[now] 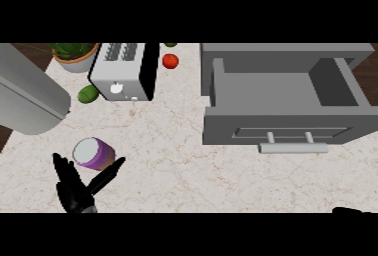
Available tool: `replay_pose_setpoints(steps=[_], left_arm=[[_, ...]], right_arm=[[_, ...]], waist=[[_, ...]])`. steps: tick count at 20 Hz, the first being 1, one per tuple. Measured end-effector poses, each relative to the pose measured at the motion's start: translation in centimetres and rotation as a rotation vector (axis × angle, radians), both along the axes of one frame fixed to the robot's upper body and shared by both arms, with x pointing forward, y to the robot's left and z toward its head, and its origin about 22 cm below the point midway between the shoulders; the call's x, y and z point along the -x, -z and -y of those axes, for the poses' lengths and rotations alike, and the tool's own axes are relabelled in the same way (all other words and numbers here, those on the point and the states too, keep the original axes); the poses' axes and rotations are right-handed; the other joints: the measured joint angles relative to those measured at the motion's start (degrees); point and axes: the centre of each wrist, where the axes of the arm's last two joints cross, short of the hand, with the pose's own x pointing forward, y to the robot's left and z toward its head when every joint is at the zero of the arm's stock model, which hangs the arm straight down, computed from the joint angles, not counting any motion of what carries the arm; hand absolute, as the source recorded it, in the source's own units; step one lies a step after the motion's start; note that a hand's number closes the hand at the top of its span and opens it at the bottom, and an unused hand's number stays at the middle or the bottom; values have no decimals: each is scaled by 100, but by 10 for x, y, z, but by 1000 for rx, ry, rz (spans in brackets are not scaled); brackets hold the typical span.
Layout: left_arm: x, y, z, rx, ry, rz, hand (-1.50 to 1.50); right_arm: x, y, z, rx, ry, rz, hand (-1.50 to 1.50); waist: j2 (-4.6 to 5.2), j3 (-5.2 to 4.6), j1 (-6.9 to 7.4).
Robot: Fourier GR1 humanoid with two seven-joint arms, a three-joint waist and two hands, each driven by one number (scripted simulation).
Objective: Pick up the can, place it into the drawer and close the drawer
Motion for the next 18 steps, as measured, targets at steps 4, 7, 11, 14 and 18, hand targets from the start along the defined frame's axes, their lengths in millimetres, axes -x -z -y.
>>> replay_pose_setpoints(steps=[4,7,11,14,18], left_arm=[[1,15,-8,12,-9,-1,-150],[-6,17,-11,13,-3,1,-150],[-10,22,-19,8,14,13,-150],[-20,22,-25,4,39,23,-150],[-34,25,-27,22,109,30,-150]], right_arm=[[1,-6,8,1,-2,7,-150],[-2,-2,7,-2,-3,4,-150],[0,-2,7,8,0,-1,-150],[1,-3,3,15,1,4,-150],[1,-5,2,20,4,15,-150]], waist=[[0,1,-2],[-1,2,-1],[0,2,-3],[1,2,-8],[5,1,-25]])
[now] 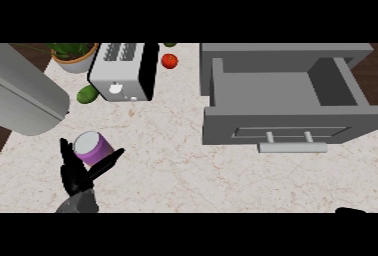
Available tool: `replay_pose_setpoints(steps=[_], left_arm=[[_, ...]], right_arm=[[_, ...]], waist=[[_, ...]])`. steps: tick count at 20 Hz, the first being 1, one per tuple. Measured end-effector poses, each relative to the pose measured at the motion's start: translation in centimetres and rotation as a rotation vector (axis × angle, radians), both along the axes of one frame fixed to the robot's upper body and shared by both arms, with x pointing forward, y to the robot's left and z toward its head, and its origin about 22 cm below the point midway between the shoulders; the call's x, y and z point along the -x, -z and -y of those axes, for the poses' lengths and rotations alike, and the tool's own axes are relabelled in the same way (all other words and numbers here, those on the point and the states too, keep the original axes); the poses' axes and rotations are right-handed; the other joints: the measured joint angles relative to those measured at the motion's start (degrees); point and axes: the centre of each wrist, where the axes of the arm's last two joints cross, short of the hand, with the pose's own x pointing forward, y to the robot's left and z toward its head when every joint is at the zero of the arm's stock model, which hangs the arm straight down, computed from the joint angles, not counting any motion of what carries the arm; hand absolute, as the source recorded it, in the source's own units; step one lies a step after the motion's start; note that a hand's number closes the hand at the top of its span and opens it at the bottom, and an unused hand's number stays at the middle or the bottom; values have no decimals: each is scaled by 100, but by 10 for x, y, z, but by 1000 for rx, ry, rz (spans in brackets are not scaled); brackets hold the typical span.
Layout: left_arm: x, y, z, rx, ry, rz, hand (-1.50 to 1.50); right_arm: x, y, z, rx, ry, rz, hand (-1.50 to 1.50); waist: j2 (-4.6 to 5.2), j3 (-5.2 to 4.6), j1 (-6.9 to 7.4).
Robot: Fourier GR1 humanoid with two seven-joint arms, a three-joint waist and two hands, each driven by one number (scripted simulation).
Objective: Pick up the can, place it into the drawer and close the drawer
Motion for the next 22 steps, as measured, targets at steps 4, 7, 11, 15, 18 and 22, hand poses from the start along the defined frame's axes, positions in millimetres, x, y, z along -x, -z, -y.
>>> replay_pose_setpoints(steps=[4,7,11,15,18,22], left_arm=[[-8,-3,-2,23,57,30,150],[-14,-4,-1,40,88,60,150],[-26,-5,-5,49,115,93,150],[-37,-12,-3,36,140,133,150],[-50,-20,5,46,241,149,150],[-71,-30,33,60,475,165,150]], right_arm=[[-2,-1,2,1,6,3,-150],[-3,2,5,-1,4,7,-150],[1,-2,2,2,8,11,-150],[-7,-5,2,17,17,14,-150],[-4,-5,0,16,10,18,-150],[-5,-8,-1,14,5,24,-150]], waist=[[-5,3,8],[-4,3,9],[1,0,-7],[1,0,5],[6,-1,-30],[21,-5,-102]])
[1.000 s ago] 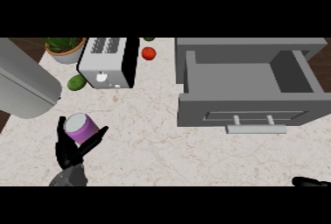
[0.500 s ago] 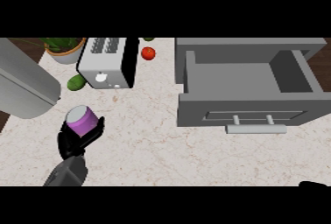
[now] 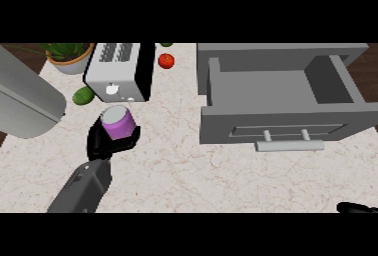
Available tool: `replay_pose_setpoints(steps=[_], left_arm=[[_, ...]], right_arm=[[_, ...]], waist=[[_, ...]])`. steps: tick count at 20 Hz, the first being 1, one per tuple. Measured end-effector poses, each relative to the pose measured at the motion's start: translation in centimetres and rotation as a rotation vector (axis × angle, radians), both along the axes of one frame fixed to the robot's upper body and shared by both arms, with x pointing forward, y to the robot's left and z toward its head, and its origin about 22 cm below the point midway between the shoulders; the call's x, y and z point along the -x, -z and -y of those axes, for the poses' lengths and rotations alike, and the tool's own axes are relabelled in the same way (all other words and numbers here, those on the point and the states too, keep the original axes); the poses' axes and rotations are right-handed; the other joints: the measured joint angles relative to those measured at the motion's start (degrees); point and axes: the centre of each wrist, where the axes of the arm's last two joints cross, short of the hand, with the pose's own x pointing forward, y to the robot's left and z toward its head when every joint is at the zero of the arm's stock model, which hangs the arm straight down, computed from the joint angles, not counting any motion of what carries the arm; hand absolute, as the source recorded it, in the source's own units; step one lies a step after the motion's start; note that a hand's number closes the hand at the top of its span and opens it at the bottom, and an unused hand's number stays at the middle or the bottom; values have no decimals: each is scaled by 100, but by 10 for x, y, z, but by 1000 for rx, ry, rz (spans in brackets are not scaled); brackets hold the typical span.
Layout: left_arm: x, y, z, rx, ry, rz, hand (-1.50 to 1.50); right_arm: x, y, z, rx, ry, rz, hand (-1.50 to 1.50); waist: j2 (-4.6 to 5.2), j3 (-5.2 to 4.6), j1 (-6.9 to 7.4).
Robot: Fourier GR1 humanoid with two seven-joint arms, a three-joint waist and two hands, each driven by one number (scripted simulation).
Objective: Pick up the can, place it into the drawer and close the drawer
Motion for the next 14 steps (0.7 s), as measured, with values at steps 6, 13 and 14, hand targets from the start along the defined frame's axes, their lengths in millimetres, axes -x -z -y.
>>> replay_pose_setpoints(steps=[6,13,14], left_arm=[[-32,-26,40,5,212,32,150],[-65,-85,80,-54,328,76,150],[-69,-95,84,-61,344,81,150]], right_arm=[[6,1,1,9,16,2,-150],[6,-1,6,13,35,2,-150],[7,-1,7,15,38,2,-150]], waist=[[-16,6,45],[-47,10,127],[-48,11,133]])
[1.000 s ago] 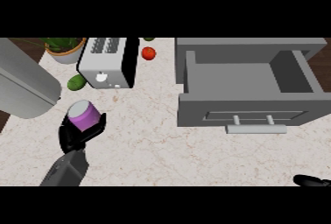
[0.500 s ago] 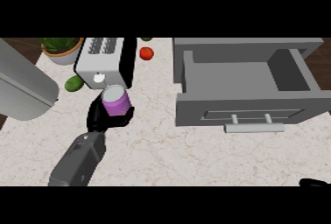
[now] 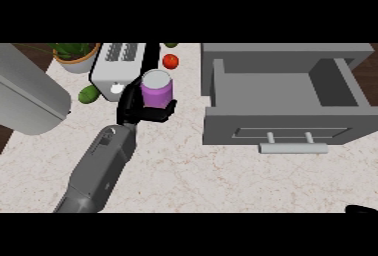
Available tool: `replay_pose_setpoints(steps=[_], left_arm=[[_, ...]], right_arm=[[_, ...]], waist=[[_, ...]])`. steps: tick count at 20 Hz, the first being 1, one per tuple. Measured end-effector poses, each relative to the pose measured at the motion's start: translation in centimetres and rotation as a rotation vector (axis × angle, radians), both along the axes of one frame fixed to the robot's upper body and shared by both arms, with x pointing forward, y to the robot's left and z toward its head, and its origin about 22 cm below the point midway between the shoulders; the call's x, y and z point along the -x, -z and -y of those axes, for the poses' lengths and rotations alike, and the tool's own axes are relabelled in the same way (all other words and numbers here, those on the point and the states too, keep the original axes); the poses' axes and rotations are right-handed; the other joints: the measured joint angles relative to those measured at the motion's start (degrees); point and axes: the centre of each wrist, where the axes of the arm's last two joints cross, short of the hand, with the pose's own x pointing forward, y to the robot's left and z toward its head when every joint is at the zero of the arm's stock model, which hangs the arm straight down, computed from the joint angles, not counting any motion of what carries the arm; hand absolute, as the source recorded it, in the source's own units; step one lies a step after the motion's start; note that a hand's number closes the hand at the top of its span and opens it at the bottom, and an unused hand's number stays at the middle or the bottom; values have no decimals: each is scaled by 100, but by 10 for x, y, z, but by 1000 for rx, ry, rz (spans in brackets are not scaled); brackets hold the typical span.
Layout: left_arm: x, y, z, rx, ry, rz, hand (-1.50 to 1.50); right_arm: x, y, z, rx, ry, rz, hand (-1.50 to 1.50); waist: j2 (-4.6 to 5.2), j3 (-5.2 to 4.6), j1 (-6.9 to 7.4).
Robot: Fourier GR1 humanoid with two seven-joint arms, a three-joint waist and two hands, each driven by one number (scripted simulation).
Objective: Pick up the can, place it into the drawer and close the drawer
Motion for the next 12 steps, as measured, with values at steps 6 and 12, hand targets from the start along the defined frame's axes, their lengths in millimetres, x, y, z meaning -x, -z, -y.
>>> replay_pose_setpoints(steps=[6,12], left_arm=[[-15,-67,34,-2,61,20,150],[-27,-135,68,-13,83,42,150]], right_arm=[[-1,0,-7,1,13,5,-150],[-5,-4,-8,6,6,-1,-150]], waist=[[-4,0,23],[8,-1,-13]])
